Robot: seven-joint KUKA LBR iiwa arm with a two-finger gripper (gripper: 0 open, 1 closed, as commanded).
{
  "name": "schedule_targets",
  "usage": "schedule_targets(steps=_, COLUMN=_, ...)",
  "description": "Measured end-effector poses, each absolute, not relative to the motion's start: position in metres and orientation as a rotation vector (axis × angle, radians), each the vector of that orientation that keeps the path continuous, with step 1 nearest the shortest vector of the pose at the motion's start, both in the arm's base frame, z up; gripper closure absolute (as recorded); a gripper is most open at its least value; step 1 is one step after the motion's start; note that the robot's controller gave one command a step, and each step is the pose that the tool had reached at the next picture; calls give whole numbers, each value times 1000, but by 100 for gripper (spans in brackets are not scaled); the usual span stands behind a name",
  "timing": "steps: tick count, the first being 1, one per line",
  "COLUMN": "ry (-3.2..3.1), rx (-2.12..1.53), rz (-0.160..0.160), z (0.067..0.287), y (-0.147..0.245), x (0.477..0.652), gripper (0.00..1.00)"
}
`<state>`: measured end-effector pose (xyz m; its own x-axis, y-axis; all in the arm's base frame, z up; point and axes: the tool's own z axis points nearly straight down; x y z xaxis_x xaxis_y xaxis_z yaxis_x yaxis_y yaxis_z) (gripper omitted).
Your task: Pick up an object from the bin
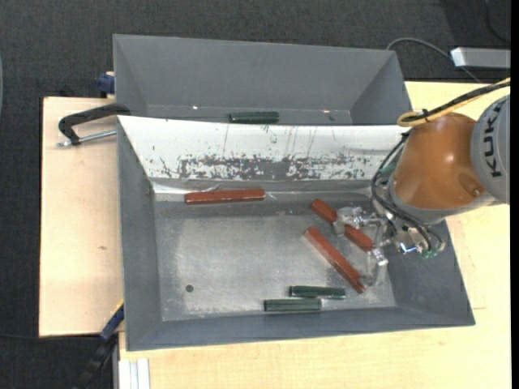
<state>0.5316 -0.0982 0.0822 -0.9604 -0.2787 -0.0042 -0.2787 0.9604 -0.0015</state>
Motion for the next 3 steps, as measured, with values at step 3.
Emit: schedule_targets(steps=3, ry=3104, rx=-453, rz=-1, z=116, y=-102, x=557, gripper=0)
